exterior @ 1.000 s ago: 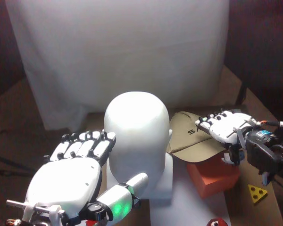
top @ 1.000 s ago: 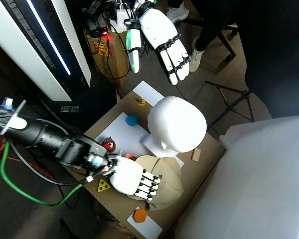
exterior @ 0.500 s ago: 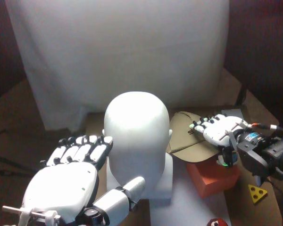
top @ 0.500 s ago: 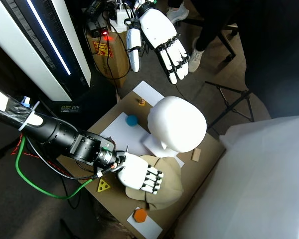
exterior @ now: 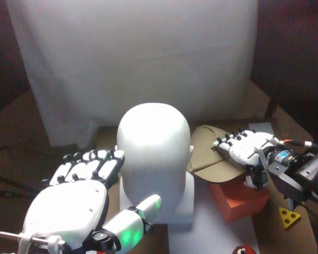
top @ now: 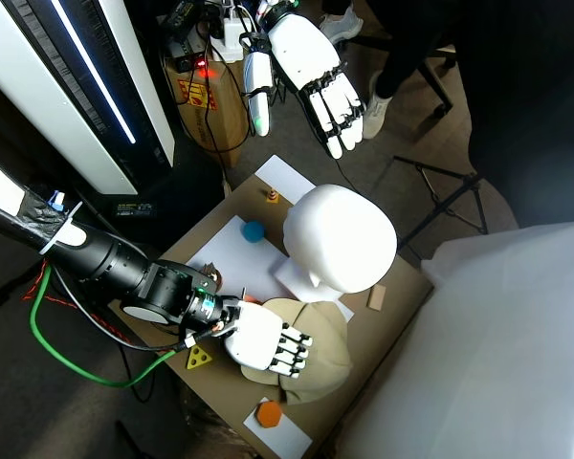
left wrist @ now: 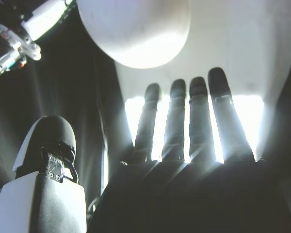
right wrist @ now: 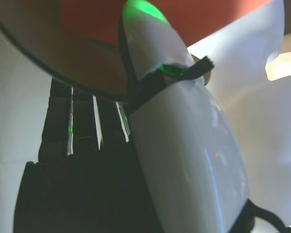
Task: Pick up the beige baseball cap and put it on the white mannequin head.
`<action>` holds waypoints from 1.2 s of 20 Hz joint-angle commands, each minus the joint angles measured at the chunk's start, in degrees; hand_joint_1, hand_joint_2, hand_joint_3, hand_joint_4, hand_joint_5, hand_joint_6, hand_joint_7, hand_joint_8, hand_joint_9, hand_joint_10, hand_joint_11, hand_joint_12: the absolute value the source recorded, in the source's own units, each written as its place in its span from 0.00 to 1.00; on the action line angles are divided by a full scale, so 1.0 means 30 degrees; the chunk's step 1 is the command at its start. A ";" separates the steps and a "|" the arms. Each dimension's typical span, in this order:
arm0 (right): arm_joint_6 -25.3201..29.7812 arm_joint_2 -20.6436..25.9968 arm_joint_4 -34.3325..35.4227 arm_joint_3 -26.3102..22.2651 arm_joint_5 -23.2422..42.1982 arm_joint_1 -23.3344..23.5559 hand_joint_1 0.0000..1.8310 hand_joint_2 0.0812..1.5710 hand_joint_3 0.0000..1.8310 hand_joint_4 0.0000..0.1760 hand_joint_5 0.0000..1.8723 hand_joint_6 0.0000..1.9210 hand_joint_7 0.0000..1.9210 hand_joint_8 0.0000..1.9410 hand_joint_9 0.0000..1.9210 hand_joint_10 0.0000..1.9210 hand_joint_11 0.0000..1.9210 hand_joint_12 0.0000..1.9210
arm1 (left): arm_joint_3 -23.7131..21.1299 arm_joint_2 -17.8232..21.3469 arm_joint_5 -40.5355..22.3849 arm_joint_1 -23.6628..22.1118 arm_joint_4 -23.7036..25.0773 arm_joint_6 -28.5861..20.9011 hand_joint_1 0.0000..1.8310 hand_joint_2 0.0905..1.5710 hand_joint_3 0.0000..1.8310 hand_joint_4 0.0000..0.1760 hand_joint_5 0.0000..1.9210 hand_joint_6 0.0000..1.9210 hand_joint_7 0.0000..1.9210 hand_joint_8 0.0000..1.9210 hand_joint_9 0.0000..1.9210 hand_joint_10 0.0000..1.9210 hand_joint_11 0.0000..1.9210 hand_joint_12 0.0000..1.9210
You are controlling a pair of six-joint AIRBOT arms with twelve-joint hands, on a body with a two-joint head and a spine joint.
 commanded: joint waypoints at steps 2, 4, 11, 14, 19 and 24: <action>-0.0010 0.0094 0.0098 0.0142 0.1610 -0.0044 0.68 0.71 0.00 0.00 0.00 0.00 0.02 0.00 0.03 0.00 0.00 0.18 | 0.0025 0.0024 -0.1806 0.0007 0.1536 -0.0120 0.00 0.71 0.00 0.35 0.06 0.00 0.06 0.00 0.05 0.00 0.00 0.29; -0.0010 0.0092 0.0098 0.0140 0.1628 -0.0053 0.68 0.71 0.00 0.00 0.01 0.00 0.03 0.00 0.03 0.00 0.00 0.18 | 0.0022 0.0028 -0.1806 0.0016 0.1477 -0.0152 0.00 0.71 0.00 0.35 0.07 0.00 0.06 0.00 0.05 0.00 0.00 0.29; -0.0161 0.0082 0.0094 0.0140 0.1903 -0.0049 0.71 0.73 0.00 0.00 0.35 0.04 0.42 0.04 0.40 0.08 0.14 0.66 | 0.0035 0.0034 -0.1850 0.0117 0.1156 -0.0330 0.00 0.71 0.00 0.35 0.07 0.00 0.06 0.00 0.05 0.00 0.00 0.30; -0.0247 0.0077 0.0094 0.0140 0.1956 -0.0038 0.76 0.74 0.00 0.00 0.39 0.58 0.43 0.61 0.46 0.73 0.43 0.85 | 0.0088 -0.0008 -0.1846 0.0394 0.1397 -0.0935 0.00 0.71 0.00 0.35 0.07 0.00 0.06 0.00 0.05 0.00 0.00 0.30; -0.0218 0.0086 0.0111 0.0366 0.2804 -0.0009 0.75 0.72 0.00 0.00 0.43 0.57 0.46 0.56 0.48 0.71 0.48 0.79 | 0.0170 -0.0148 -0.1468 0.0824 0.1806 -0.1688 0.00 0.71 0.00 0.35 0.06 0.00 0.05 0.00 0.04 0.00 0.00 0.30; -0.1737 -0.0086 0.2065 0.1680 0.6290 0.0483 0.75 0.72 0.00 0.00 0.43 0.58 0.47 0.55 0.47 0.70 0.46 0.78 | 0.0191 -0.0173 -0.1518 0.0870 0.1672 -0.1942 0.00 0.71 0.00 0.36 0.06 0.00 0.05 0.00 0.04 0.00 0.00 0.30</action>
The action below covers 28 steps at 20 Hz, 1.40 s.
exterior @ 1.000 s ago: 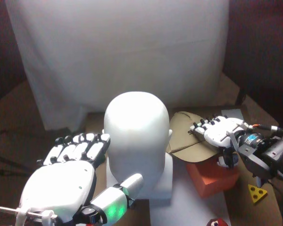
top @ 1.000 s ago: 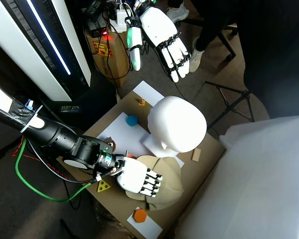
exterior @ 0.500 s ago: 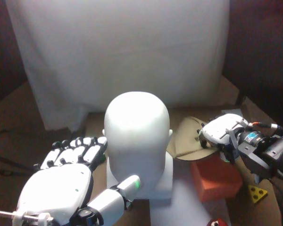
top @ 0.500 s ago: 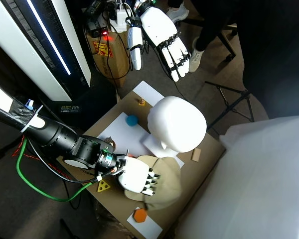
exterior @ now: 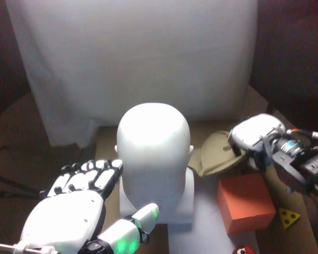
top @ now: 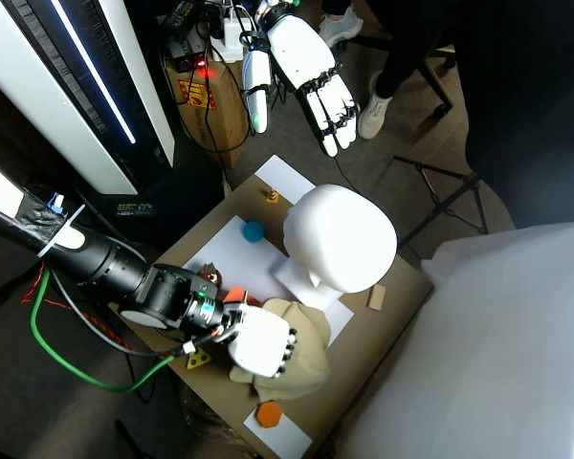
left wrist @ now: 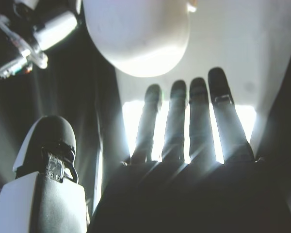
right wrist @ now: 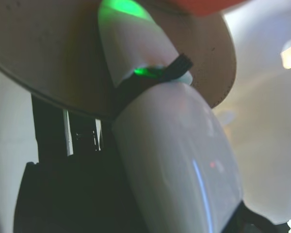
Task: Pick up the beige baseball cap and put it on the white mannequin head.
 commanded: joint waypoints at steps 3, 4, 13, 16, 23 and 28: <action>-0.0210 0.0368 0.0468 0.0511 0.6000 0.0688 0.75 0.72 0.00 0.00 0.43 0.59 0.47 0.54 0.47 0.70 0.46 0.78 | 0.0099 -0.0074 -0.1796 -0.0037 0.1268 -0.0275 0.00 0.71 0.00 0.35 0.06 0.00 0.05 0.00 0.04 0.00 0.00 0.30; -0.0369 0.0553 0.0506 0.0507 0.6942 0.0993 0.75 0.72 0.00 0.00 0.43 0.59 0.47 0.54 0.47 0.71 0.46 0.78 | 0.0107 -0.0074 -0.1871 -0.0032 0.1266 -0.0298 0.00 0.71 0.00 0.35 0.07 0.00 0.05 0.00 0.04 0.00 0.00 0.30; -0.0248 0.1563 0.2410 0.0377 1.3042 0.2939 0.74 0.73 0.00 0.00 0.43 0.60 0.46 0.57 0.45 0.73 0.44 0.80 | 0.0177 -0.0081 -0.1932 0.0014 0.1222 -0.0797 0.00 0.71 0.00 0.35 0.08 0.00 0.07 0.00 0.05 0.00 0.00 0.28; -0.1171 0.2050 0.1373 -0.0643 1.5771 0.2855 0.74 0.73 0.00 0.00 0.43 0.60 0.45 0.57 0.45 0.73 0.44 0.80 | 0.0175 -0.0045 -0.2023 0.0062 0.1186 -0.0911 0.00 0.71 0.00 0.35 0.08 0.00 0.07 0.00 0.05 0.00 0.00 0.28; -0.5936 0.4611 -0.1705 -0.8454 2.0353 0.3140 0.74 0.73 0.00 0.00 0.42 0.61 0.44 0.58 0.45 0.74 0.43 0.80 | 0.0128 -0.0036 -0.2022 0.0201 0.1222 -0.1030 0.00 0.71 0.00 0.35 0.09 0.00 0.06 0.00 0.05 0.00 0.00 0.27; -0.8634 0.4780 -0.1891 -1.1624 2.1285 0.3468 0.74 0.73 0.00 0.00 0.42 0.61 0.44 0.59 0.45 0.74 0.44 0.80 | 0.0078 0.0077 -0.2023 0.0467 0.1345 -0.1326 0.00 0.71 0.00 0.35 0.08 0.00 0.06 0.00 0.04 0.00 0.00 0.26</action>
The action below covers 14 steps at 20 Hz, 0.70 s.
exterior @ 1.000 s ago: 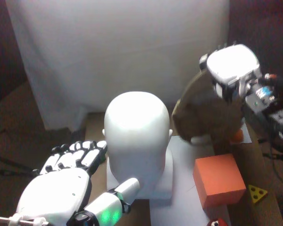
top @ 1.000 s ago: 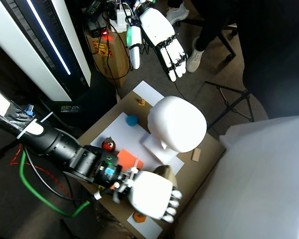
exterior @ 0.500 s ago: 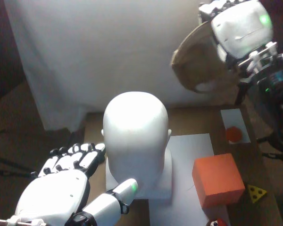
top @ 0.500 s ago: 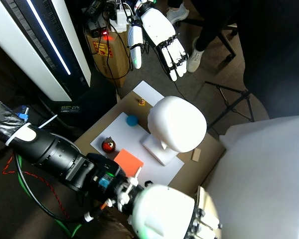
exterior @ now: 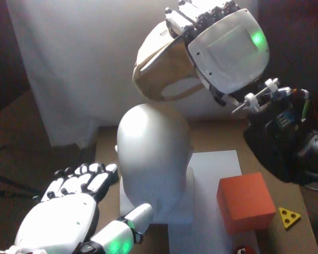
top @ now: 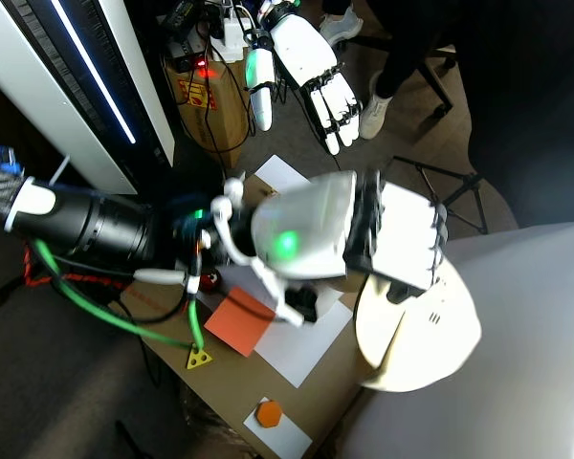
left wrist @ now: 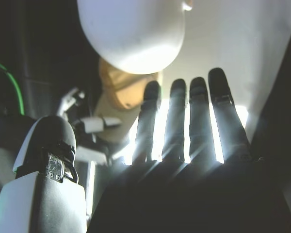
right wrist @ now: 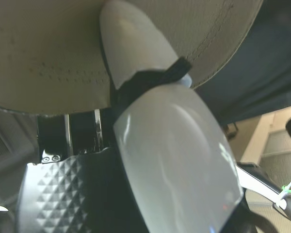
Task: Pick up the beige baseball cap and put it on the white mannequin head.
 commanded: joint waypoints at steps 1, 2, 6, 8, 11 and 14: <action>-0.0480 0.0020 -0.0328 -0.0268 0.2362 0.0226 0.74 0.73 0.00 0.00 0.42 0.61 0.44 0.59 0.45 0.74 0.44 0.80 | -0.0042 0.0110 -0.1707 -0.0027 0.1404 -0.0254 0.00 0.71 0.00 0.35 0.08 0.00 0.06 0.00 0.04 0.00 0.00 0.24; -0.0715 0.0039 -0.0491 -0.0706 0.2373 0.0184 0.74 0.73 0.00 0.00 0.42 0.61 0.44 0.59 0.45 0.74 0.44 0.80 | -0.0042 0.0156 -0.1743 0.0036 0.1459 -0.0292 0.00 0.71 0.00 0.35 0.08 0.00 0.06 0.00 0.04 0.00 0.00 0.24; -0.1009 -0.0011 -0.1207 -0.1834 0.2530 -0.0078 0.74 0.73 0.00 0.00 0.42 0.61 0.43 0.59 0.45 0.74 0.42 0.80 | 0.0057 0.0142 -0.1795 0.0028 0.1429 -0.0435 0.00 0.71 0.00 0.35 0.08 0.00 0.06 0.00 0.04 0.00 0.00 0.24; -0.1481 0.0062 -0.1807 -0.2396 0.2675 -0.0314 0.74 0.73 0.00 0.00 0.43 0.60 0.44 0.58 0.46 0.73 0.43 0.79 | 0.0009 0.0142 -0.1795 0.0039 0.1314 -0.0434 0.00 0.71 0.00 0.36 0.07 0.00 0.06 0.00 0.05 0.00 0.00 0.27; -0.2262 0.0243 -0.1795 -0.3647 0.2303 -0.0937 0.75 0.72 0.00 0.00 0.44 0.58 0.45 0.56 0.47 0.71 0.47 0.76 | 0.0005 0.0142 -0.1795 0.0070 0.1236 -0.0388 0.00 0.70 0.00 0.35 0.07 0.00 0.05 0.00 0.04 0.00 0.00 0.24; -0.3645 0.0280 -0.1406 -0.5032 0.2312 -0.1460 0.75 0.72 0.00 0.00 0.45 0.58 0.45 0.56 0.47 0.70 0.47 0.76 | -0.0006 0.0144 -0.1796 0.0072 0.1173 -0.0384 0.00 0.70 0.00 0.36 0.07 0.00 0.04 0.00 0.04 0.00 0.00 0.24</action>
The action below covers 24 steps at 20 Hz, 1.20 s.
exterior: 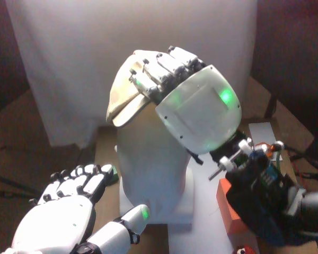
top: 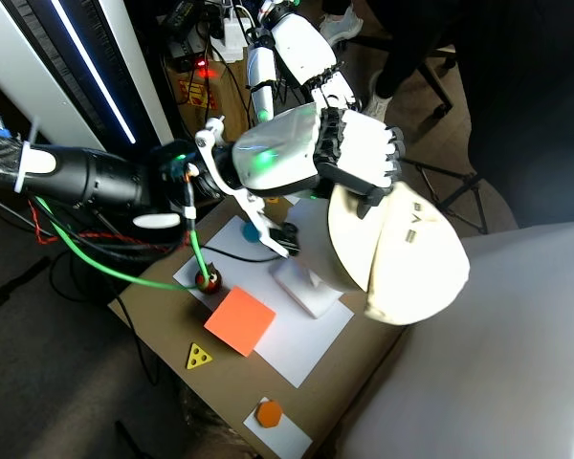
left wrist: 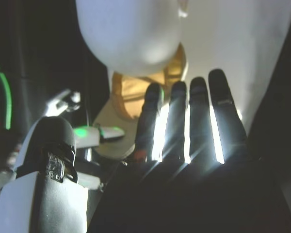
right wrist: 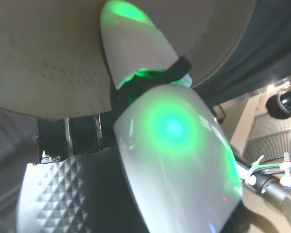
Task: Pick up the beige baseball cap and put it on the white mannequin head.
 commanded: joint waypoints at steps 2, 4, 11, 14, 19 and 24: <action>-0.0763 0.0122 -0.0193 -0.0945 0.2437 -0.0371 0.75 0.72 0.00 0.00 0.44 0.58 0.46 0.56 0.47 0.70 0.46 0.76 | -0.0002 0.0128 -0.1704 -0.0062 0.1260 -0.0145 0.00 0.70 0.00 0.36 0.07 0.00 0.05 0.00 0.04 0.00 0.00 0.27; -0.1168 0.0235 0.0105 -0.2075 0.2626 -0.0889 0.75 0.72 0.00 0.00 0.44 0.58 0.46 0.55 0.47 0.70 0.46 0.75 | -0.0002 0.0126 -0.1704 -0.0062 0.1258 -0.0155 0.00 0.70 0.00 0.36 0.07 0.00 0.05 0.00 0.04 0.00 0.00 0.27; -0.1894 0.0290 0.1749 -0.3708 0.1642 -0.1666 0.75 0.72 0.00 0.00 0.44 0.58 0.46 0.56 0.47 0.70 0.46 0.76 | 0.0021 0.0199 -0.2091 0.0003 0.1027 -0.0386 0.00 0.70 0.00 0.36 0.06 0.00 0.05 0.00 0.04 0.00 0.00 0.25; -0.1930 0.0319 0.1873 -0.3934 0.0665 -0.2107 0.75 0.72 0.00 0.00 0.44 0.58 0.47 0.55 0.47 0.70 0.46 0.76 | 0.0059 0.0350 -0.2091 0.0364 0.1155 -0.1087 0.00 0.70 0.00 0.36 0.06 0.00 0.04 0.00 0.04 0.00 0.00 0.24; -0.2730 0.0323 0.1535 -0.4801 0.0172 -0.3045 0.75 0.72 0.00 0.00 0.44 0.58 0.46 0.56 0.47 0.71 0.46 0.77 | 0.0002 0.0611 -0.2410 0.1099 0.1382 -0.1839 0.00 0.70 0.00 0.36 0.07 0.00 0.05 0.00 0.05 0.00 0.00 0.25; -0.3242 0.0305 0.3617 -0.5511 -0.0304 -0.3387 0.74 0.74 0.00 0.00 0.41 0.62 0.42 0.62 0.45 0.73 0.43 0.80 | -0.0012 0.0692 -0.2739 0.1296 0.1535 -0.2049 0.00 0.71 0.00 0.36 0.08 0.00 0.06 0.00 0.05 0.00 0.00 0.24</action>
